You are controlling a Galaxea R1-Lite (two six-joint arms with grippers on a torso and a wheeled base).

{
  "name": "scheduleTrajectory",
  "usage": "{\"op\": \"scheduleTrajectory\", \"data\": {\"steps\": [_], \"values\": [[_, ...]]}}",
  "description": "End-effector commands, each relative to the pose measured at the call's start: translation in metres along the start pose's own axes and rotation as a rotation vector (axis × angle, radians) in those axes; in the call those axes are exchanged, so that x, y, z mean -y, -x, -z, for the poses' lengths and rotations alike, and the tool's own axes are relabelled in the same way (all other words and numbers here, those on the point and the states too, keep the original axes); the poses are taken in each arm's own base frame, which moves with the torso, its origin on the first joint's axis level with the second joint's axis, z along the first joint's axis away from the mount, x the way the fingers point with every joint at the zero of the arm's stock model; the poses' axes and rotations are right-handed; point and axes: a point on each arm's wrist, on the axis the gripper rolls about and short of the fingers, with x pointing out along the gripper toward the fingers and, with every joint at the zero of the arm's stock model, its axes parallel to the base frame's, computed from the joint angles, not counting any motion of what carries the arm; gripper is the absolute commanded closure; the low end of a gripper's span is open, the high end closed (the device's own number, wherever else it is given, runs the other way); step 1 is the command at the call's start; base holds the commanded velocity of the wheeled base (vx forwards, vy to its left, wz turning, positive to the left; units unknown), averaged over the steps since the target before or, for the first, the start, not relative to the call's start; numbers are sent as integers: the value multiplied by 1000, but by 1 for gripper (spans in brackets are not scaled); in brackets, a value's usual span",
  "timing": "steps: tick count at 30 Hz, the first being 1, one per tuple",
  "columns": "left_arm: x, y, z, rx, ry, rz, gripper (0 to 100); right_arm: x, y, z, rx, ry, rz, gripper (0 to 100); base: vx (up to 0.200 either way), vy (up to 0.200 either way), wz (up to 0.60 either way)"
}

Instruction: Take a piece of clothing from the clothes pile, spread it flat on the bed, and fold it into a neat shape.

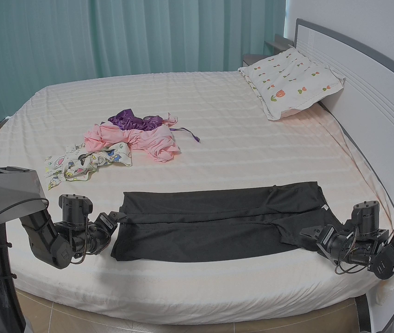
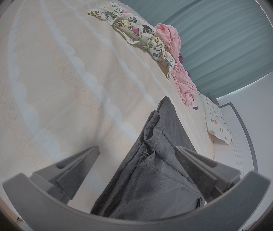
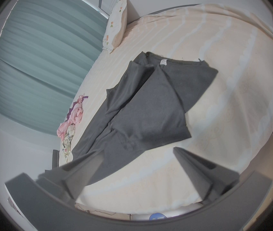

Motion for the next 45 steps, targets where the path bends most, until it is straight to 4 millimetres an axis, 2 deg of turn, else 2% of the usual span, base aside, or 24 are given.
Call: {"op": "scheduleTrajectory", "data": {"steps": [1, 4, 10, 13, 19, 26, 27, 39, 45], "values": [[-1, -1, 1, -4, 0, -4, 0, 5, -4, -16, 52, -27, 9, 0, 0, 0, 0], [-1, -1, 1, -4, 0, -4, 0, 9, -11, -32, 89, -56, 5, 0, 0, 0, 0], [-1, -1, 1, -5, 2, -4, 0, 12, -13, -44, 92, -55, -23, 0, 0, 0, 0], [-1, 0, 1, -6, 4, -5, 0, 15, -19, -57, 126, -67, -24, 0, 0, 0, 0], [-2, -1, 2, -9, 3, -7, 0, 24, -41, -64, 131, -67, -5, 0, 0, 0, 0], [-3, -2, 2, -10, 3, -9, 0, 30, -55, -67, 135, -69, 2, 0, 0, 0, 0], [-3, -2, 3, -12, 3, -12, 0, 31, -59, -70, 140, -73, 4, 100, 0, 0, 0], [-3, -2, 3, -12, 3, -12, 0, 36, -64, -82, 176, -86, 1, 100, 0, 0, 0], [-3, -2, 3, -12, 3, -12, 0, 36, -68, -84, 230, -72, -54, 100, 0, 0, 0]]}}
